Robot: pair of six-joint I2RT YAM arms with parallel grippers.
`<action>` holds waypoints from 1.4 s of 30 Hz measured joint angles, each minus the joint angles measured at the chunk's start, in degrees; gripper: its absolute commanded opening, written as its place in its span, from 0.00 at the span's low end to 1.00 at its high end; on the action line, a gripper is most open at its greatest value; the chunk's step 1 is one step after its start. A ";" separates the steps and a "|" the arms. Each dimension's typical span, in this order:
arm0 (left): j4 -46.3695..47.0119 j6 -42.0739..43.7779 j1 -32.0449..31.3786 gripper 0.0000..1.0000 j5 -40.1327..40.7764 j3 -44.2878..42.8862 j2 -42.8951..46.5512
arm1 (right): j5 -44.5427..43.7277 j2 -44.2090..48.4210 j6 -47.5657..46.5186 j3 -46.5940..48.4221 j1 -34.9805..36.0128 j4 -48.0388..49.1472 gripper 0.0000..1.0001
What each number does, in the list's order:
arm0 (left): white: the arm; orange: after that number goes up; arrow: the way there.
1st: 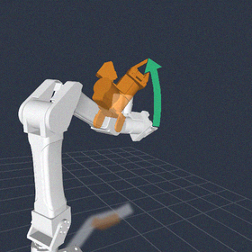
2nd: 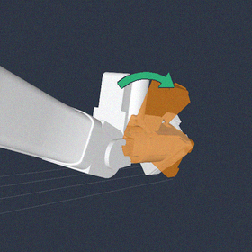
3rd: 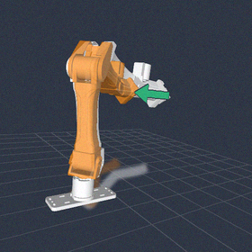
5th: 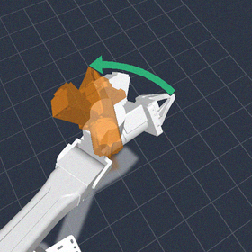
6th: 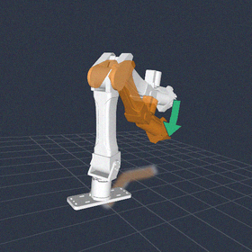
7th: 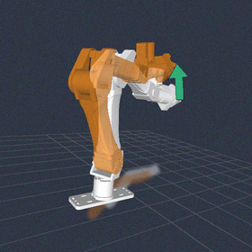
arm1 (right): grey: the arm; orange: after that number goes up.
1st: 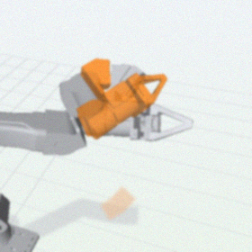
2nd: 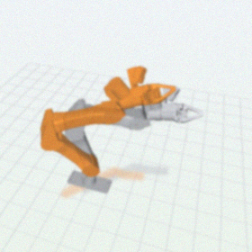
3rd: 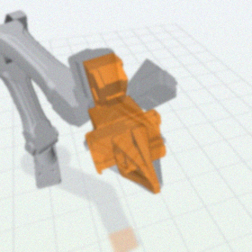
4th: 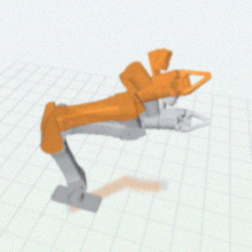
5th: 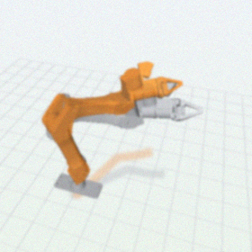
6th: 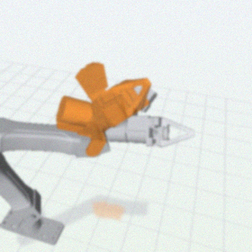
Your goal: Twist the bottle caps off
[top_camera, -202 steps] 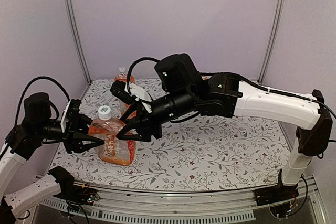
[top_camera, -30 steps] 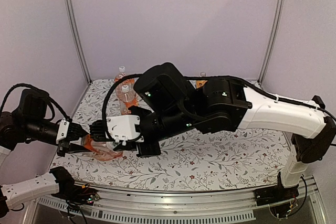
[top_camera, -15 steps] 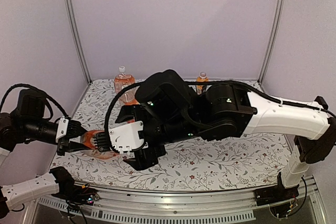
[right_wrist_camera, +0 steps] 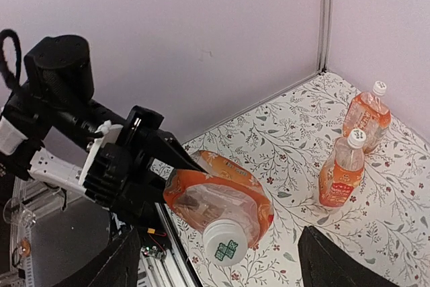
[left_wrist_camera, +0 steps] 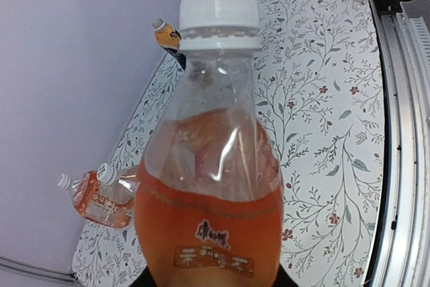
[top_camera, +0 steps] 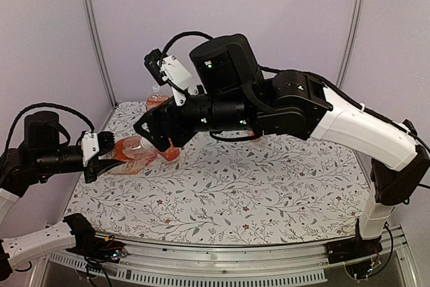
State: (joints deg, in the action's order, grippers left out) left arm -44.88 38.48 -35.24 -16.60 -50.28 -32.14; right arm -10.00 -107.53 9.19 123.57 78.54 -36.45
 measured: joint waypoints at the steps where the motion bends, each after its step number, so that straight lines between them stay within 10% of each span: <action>1: 0.48 -0.17 0.00 0.04 0.39 0.04 0.00 | -0.20 -0.63 3.15 0.70 -0.50 -0.04 0.81; 13: 1.86 -0.37 0.00 0.04 1.77 0.57 0.39 | 0.24 -7.56 18.05 4.31 -1.64 -3.45 0.51; 23: 2.40 -0.15 0.00 0.04 2.16 0.79 0.42 | 1.68 -7.63 19.67 4.31 -2.05 -4.68 0.01; 33: 1.18 0.28 0.00 0.03 1.11 0.90 0.72 | 7.26 -7.52 11.78 3.80 -2.58 -4.94 0.00; 42: -12.66 5.51 0.00 0.03 -14.01 0.26 0.66 | 12.20 -2.62 -22.91 -6.12 3.28 -6.51 0.00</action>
State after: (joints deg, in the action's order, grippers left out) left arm -57.54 43.99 -35.24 -30.61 -50.02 -31.48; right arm 2.20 -110.15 -13.72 117.45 81.82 -42.96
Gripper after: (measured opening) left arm 0.279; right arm 0.241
